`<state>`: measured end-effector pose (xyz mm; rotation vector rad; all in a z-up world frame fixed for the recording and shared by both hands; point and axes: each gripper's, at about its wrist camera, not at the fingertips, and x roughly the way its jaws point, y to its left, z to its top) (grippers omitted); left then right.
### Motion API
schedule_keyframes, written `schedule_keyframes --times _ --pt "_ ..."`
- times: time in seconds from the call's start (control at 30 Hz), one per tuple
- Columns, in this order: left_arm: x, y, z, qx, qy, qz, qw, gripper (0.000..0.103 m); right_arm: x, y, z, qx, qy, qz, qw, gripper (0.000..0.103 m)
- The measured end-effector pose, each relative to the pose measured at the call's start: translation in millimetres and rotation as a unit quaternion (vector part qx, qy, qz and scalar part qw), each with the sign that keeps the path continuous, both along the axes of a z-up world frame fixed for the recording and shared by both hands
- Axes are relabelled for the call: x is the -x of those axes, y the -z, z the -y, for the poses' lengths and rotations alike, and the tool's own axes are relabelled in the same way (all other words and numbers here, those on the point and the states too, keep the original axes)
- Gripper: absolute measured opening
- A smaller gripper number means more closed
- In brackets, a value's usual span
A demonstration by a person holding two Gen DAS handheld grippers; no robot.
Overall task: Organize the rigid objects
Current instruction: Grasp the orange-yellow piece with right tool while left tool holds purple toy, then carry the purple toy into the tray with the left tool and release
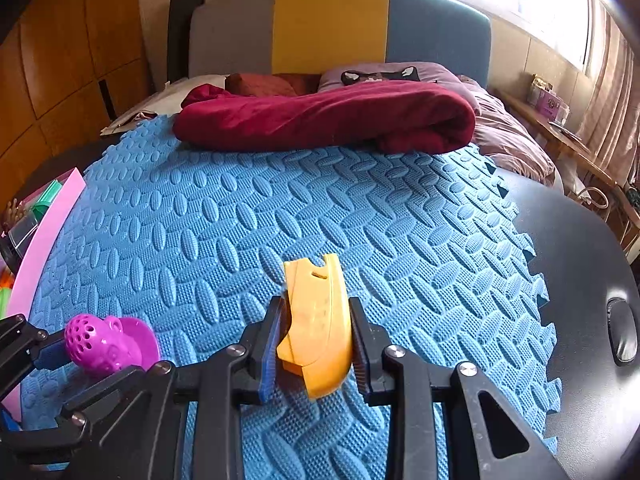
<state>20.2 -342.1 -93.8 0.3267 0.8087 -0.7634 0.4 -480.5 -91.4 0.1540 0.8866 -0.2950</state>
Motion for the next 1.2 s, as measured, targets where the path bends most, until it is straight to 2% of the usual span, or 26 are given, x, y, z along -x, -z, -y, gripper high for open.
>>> schedule_keyframes --times 0.93,1.1,1.2 --pt "-1 0 -2 -0.006 -0.01 0.006 0.9999 0.034 -1 1 -1 0.001 0.001 0.0 1.0 0.03" --pt "8 -17 -11 0.012 -0.011 0.016 0.9997 0.034 -1 1 -1 0.0 0.001 0.0 1.0 0.03" --pt "20 -32 -17 0.019 -0.005 0.038 0.9991 0.034 -2 2 -1 -0.001 0.001 0.001 1.0 0.03"
